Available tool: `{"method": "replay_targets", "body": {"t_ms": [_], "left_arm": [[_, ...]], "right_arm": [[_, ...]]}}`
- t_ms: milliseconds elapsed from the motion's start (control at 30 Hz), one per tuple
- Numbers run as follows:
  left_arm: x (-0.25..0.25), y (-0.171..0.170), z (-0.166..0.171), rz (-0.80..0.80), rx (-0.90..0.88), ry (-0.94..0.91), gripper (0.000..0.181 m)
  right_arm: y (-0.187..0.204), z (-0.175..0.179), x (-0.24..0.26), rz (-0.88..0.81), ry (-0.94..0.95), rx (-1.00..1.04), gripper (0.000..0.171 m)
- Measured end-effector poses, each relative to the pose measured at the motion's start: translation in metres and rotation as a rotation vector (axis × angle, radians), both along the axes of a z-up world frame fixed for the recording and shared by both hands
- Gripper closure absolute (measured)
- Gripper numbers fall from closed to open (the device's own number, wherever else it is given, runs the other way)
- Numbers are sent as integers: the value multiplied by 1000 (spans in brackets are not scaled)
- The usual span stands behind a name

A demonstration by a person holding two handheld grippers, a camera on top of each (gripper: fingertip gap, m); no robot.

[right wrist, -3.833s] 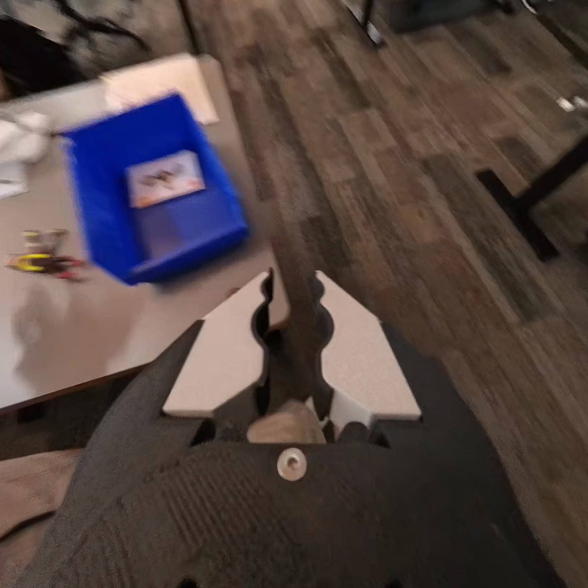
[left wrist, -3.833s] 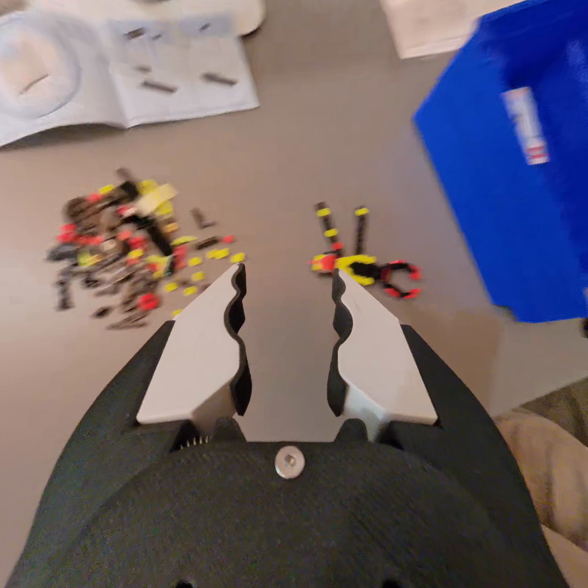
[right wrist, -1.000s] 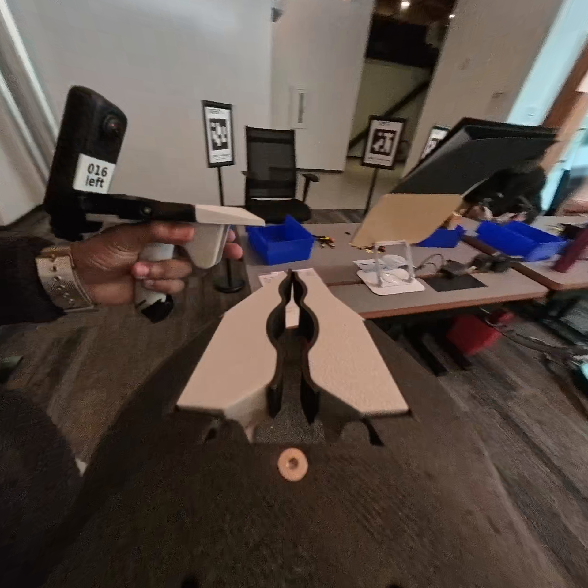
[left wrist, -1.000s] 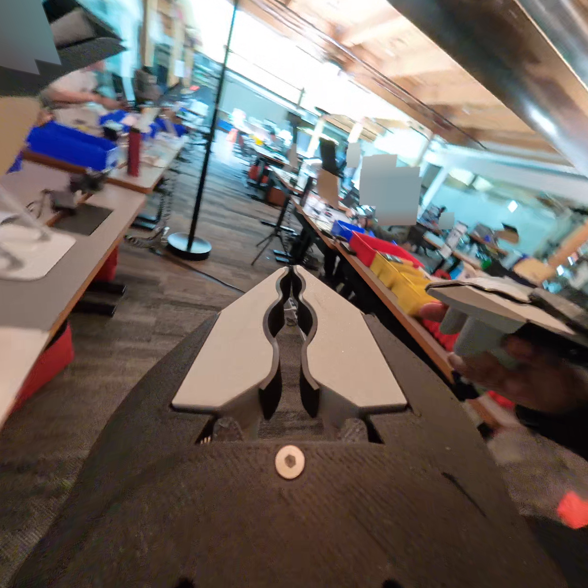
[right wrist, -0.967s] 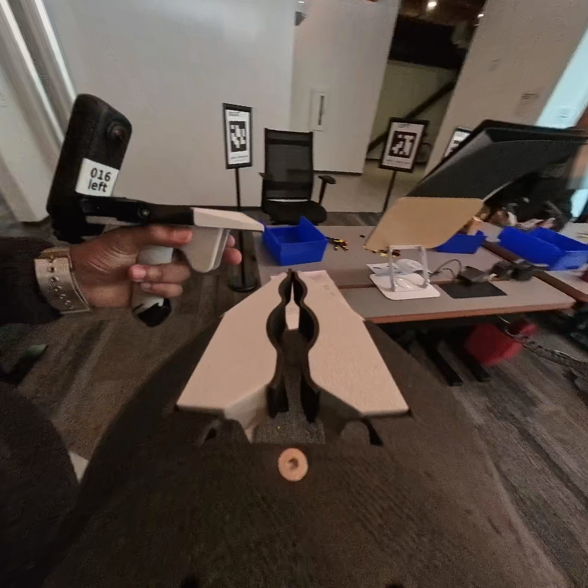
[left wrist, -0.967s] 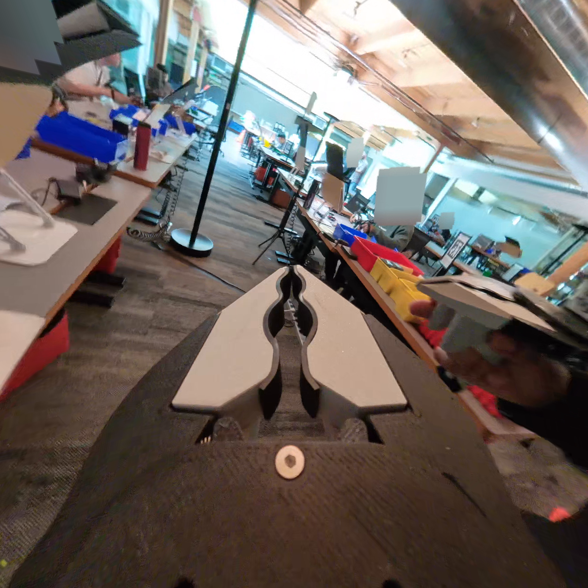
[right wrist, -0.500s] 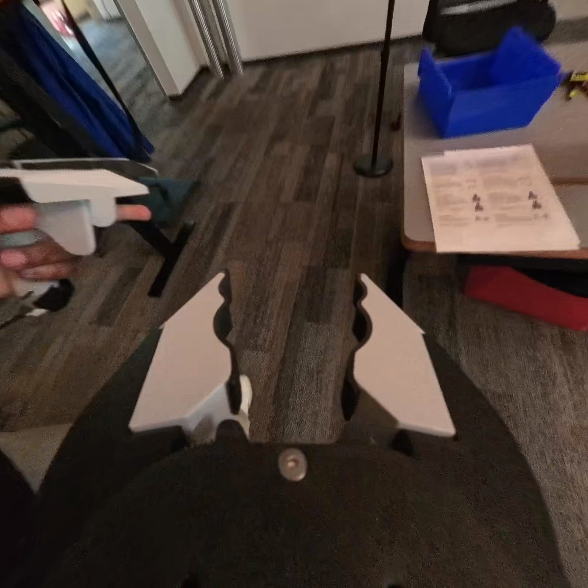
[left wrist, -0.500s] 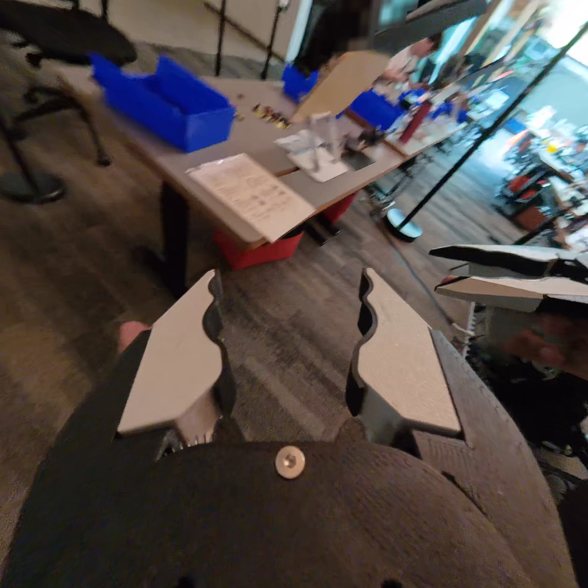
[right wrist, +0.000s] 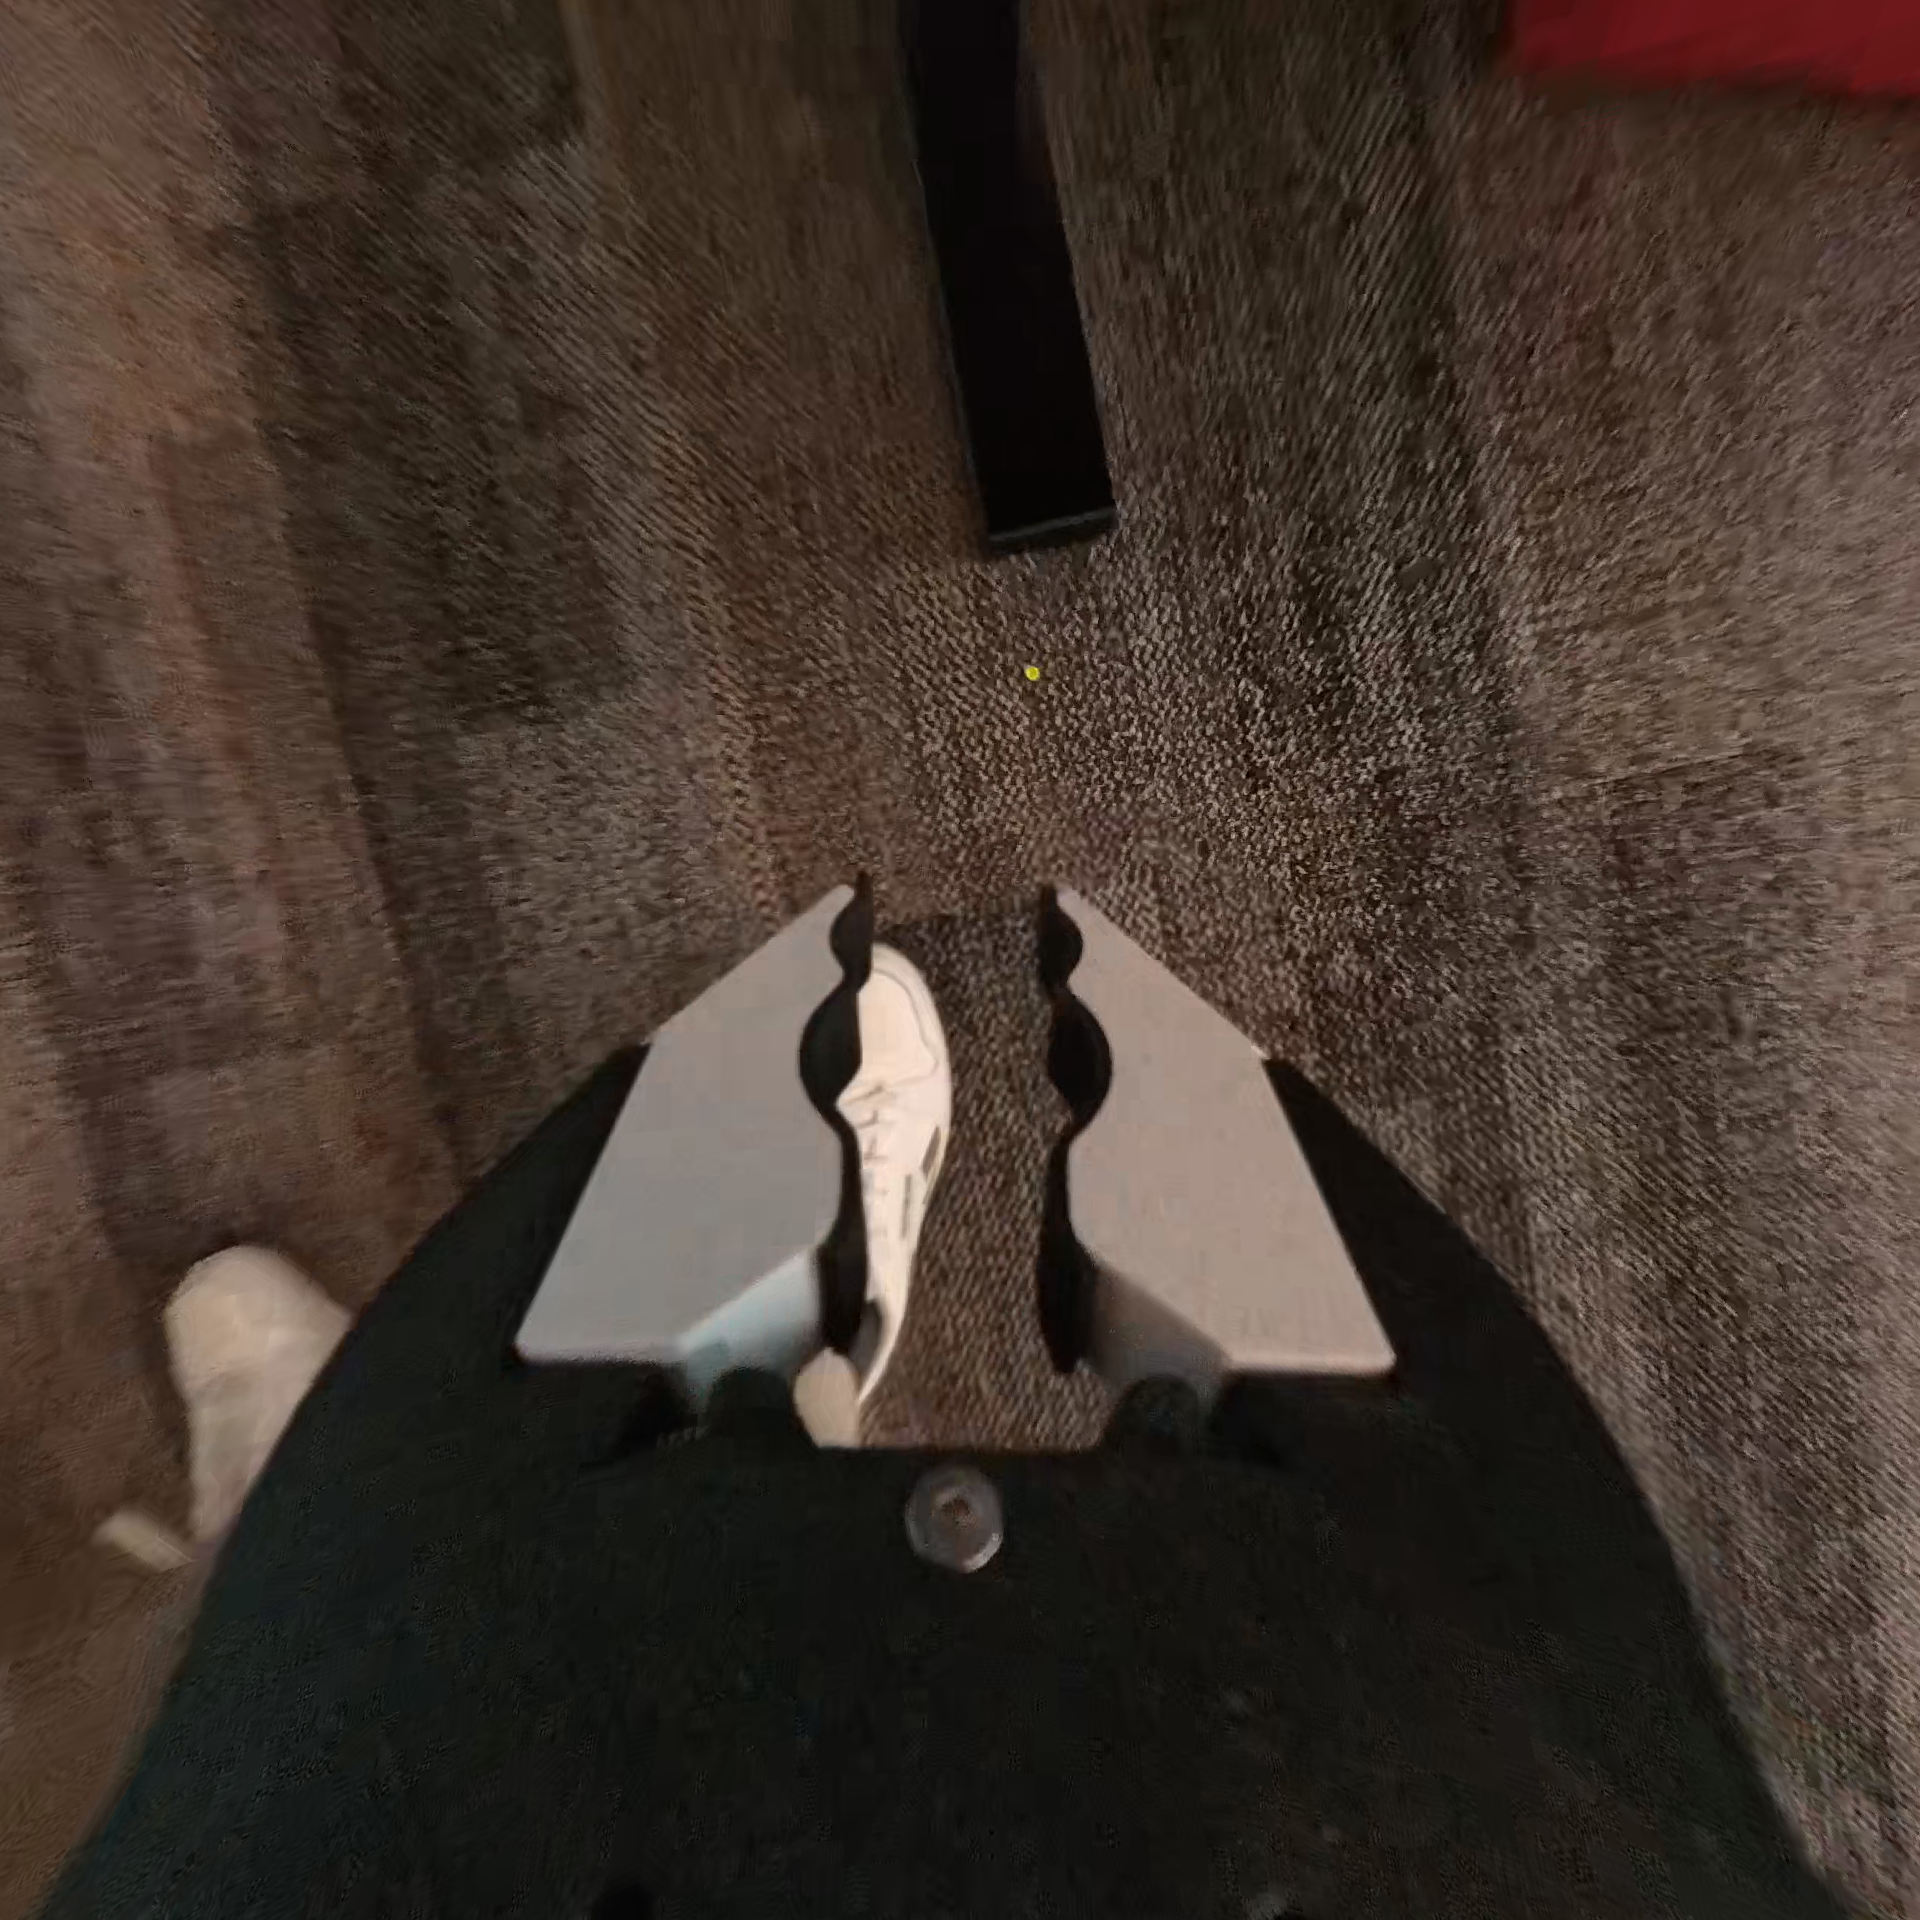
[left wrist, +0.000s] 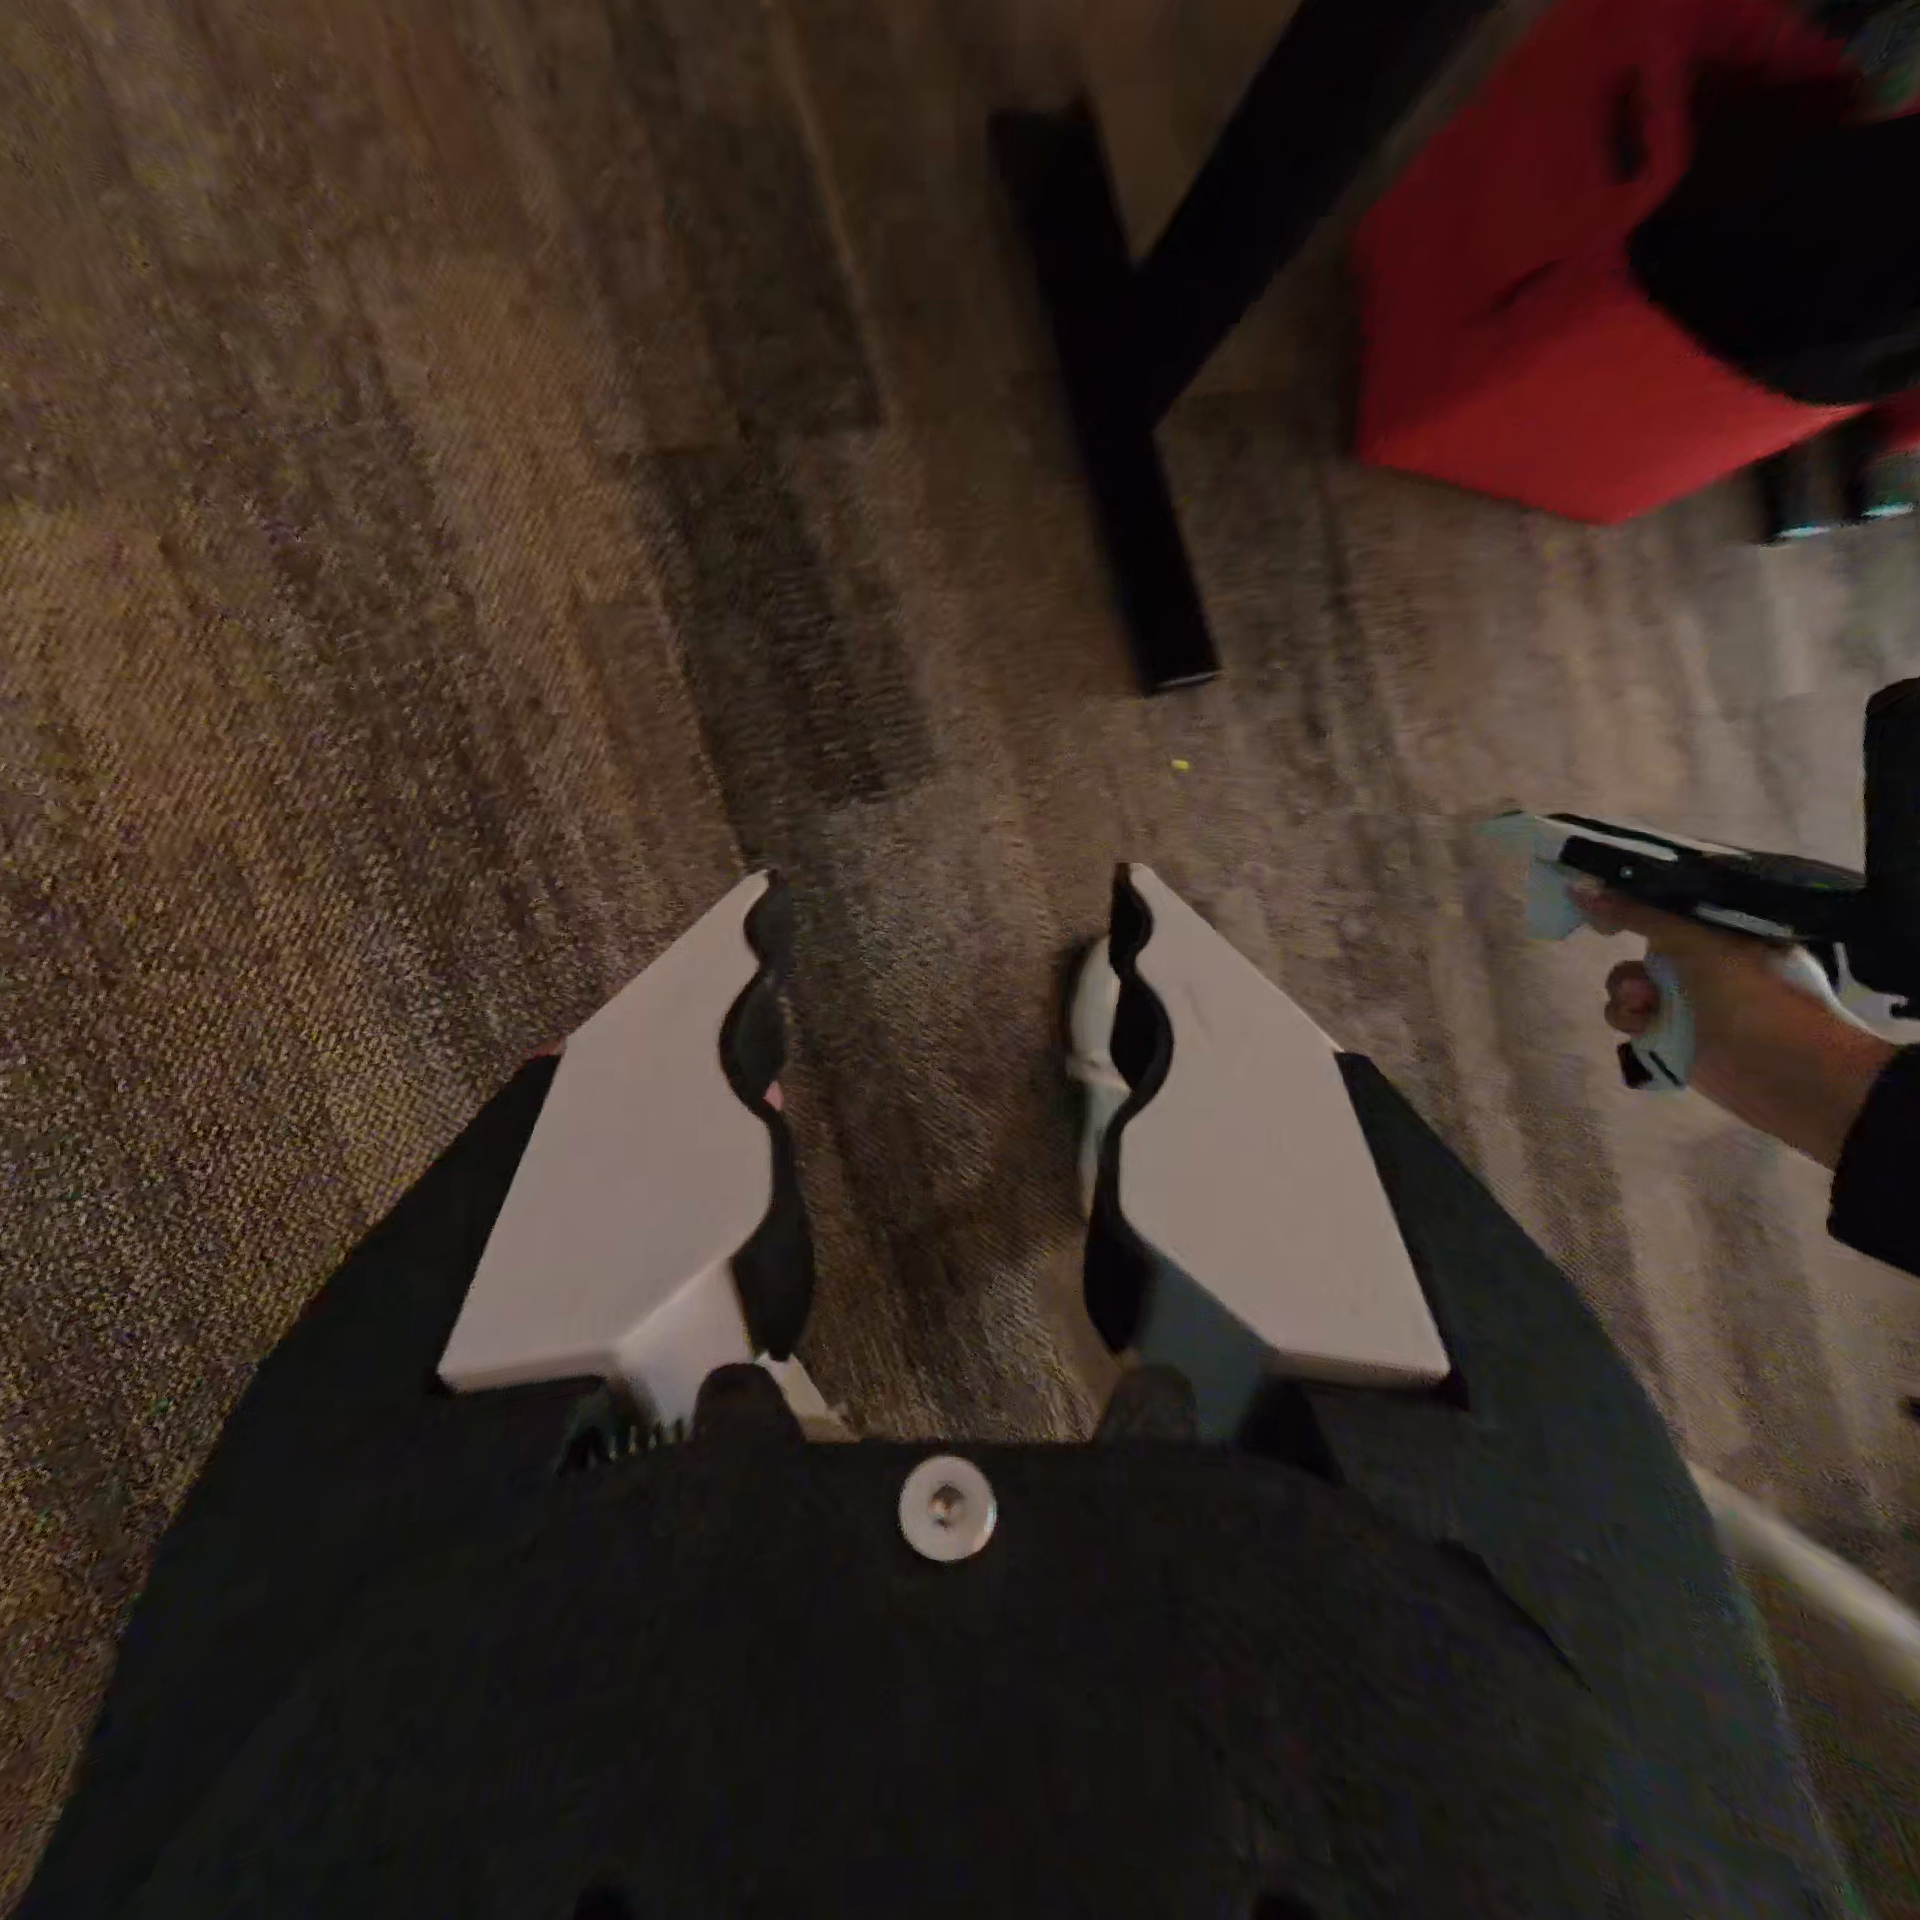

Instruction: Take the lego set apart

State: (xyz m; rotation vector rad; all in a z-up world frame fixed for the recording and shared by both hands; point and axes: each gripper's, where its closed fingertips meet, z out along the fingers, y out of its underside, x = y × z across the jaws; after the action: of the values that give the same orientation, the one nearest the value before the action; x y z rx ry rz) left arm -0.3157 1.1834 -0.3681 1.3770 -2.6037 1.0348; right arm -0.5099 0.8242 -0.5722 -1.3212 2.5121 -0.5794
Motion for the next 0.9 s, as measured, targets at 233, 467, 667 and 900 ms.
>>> {"method": "replay_targets", "body": {"t_ms": [233,467,667,900], "left_arm": [[38,19,-183,246,127,-96,152],[23,-26,-223,141,103,-10,149],[35,-54,-215,118,94,-92,155],[44,-70,-213,87,99,-123,157]], "right_arm": [[-86,-224,58,225,126,-35,146],[-92,-317,77,483,242,-38,164],[-91,-346,80,507,274,47,146],[-92,-361,84,522,314,82,151]]}}
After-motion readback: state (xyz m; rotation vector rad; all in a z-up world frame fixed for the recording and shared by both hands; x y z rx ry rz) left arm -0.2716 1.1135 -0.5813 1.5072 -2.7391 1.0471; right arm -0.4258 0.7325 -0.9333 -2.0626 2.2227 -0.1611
